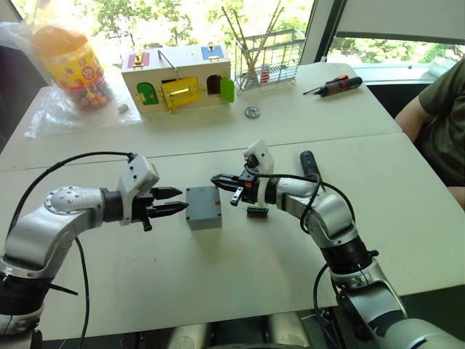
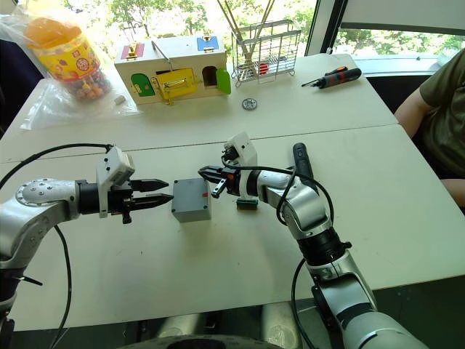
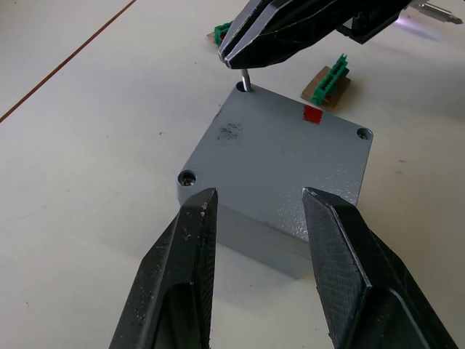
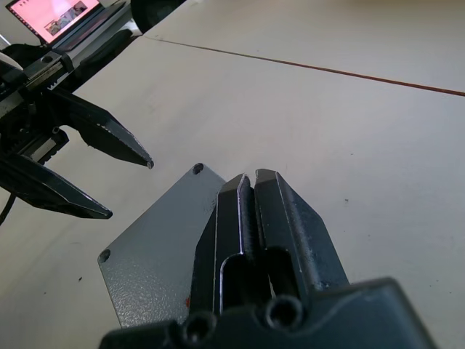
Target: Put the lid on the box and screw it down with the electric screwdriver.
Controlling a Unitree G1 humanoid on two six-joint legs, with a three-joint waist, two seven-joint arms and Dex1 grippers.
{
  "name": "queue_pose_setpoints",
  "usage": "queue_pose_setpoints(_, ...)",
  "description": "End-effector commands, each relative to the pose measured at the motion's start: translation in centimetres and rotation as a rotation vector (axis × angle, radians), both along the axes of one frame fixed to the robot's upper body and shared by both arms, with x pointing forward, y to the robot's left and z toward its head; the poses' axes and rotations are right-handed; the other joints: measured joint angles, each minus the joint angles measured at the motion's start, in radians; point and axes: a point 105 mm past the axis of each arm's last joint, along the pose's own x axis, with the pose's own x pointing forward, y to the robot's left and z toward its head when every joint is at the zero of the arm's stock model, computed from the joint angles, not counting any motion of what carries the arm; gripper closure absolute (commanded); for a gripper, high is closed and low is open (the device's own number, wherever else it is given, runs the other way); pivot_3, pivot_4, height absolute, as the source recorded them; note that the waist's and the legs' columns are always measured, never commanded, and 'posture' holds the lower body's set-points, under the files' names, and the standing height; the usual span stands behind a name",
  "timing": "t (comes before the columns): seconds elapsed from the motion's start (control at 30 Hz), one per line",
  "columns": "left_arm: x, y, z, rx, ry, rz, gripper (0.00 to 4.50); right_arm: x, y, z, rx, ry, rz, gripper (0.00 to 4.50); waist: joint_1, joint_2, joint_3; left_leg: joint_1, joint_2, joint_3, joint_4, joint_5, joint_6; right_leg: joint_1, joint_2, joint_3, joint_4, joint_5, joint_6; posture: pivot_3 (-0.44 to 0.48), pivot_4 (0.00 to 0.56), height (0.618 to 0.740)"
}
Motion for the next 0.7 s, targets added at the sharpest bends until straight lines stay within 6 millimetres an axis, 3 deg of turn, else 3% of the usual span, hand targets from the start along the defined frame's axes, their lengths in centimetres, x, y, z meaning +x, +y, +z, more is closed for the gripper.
queue_pose_setpoints(0.03, 0.1, -0.4, 0.7, 0.002, -0.043, -0.015, 2.67, 0.1, 0.1, 0.9, 0.011, -0.028, 0.002, 4.43, 0.0, 0.0, 0.0, 0.0, 0.0, 0.0, 0.0, 0.0, 0.0, 0.0, 0.0, 0.0, 0.0, 0.0, 0.0, 0.0, 0.15, 0.74)
queue_pose_setpoints(0.47, 0.1, -0.5, 0.5, -0.002, -0.043, -0.018, 2.67, 0.0, 0.2, 2.0, 0.038, -0.041, 0.007, 4.43, 0.0, 0.0, 0.0, 0.0, 0.0, 0.0, 0.0, 0.0, 0.0, 0.0, 0.0, 0.0, 0.0, 0.0, 0.0, 0.0, 0.15, 0.74)
queue_pose_setpoints(0.7, 0.2, -0.5, 0.4, -0.001, -0.044, -0.016, 2.67, -0.2, 0.4, 1.1, 0.027, -0.017, 0.005, 4.43, 0.0, 0.0, 0.0, 0.0, 0.0, 0.0, 0.0, 0.0, 0.0, 0.0, 0.0, 0.0, 0.0, 0.0, 0.0, 0.0, 0.15, 0.74)
